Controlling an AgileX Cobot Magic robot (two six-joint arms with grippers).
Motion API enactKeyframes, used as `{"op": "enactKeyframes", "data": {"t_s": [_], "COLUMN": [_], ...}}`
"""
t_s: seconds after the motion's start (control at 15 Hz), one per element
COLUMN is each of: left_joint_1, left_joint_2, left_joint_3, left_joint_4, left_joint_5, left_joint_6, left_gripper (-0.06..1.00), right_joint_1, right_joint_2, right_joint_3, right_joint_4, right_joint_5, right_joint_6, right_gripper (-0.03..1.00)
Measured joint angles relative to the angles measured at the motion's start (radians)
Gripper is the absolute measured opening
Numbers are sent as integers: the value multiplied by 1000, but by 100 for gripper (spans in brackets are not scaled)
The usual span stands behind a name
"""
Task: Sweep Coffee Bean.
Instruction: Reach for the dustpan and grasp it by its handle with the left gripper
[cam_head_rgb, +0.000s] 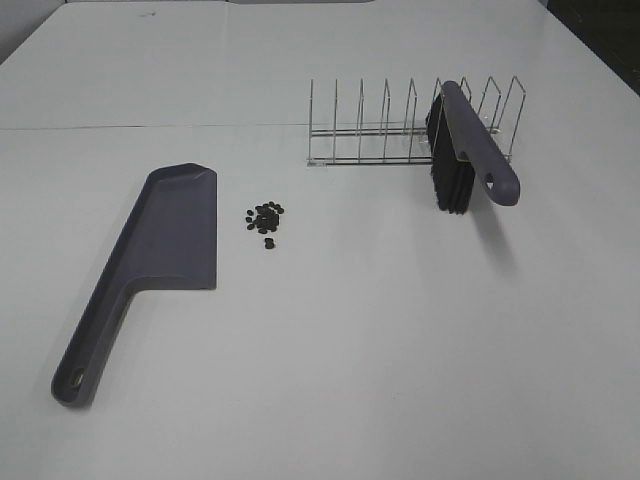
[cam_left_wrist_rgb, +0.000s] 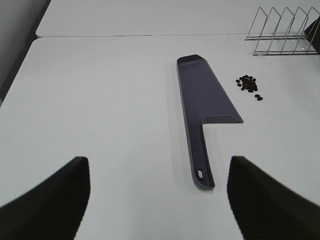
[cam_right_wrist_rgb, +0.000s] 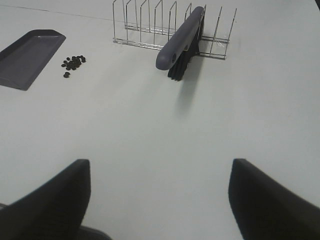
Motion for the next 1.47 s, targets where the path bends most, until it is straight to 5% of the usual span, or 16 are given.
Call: {"op": "enactKeyframes", "data": {"t_s": [1.47], "left_joint_1": [0], "left_joint_2": [0], "left_joint_3": [0], "left_joint_4": [0], "left_joint_5": [0], "left_joint_6": [0], "left_gripper": [72], "right_joint_1": [0], "right_joint_2": [0], "right_joint_3": [0], "right_joint_4": [0], "right_joint_5": [0], "right_joint_6": [0], "right_gripper": [68]}}
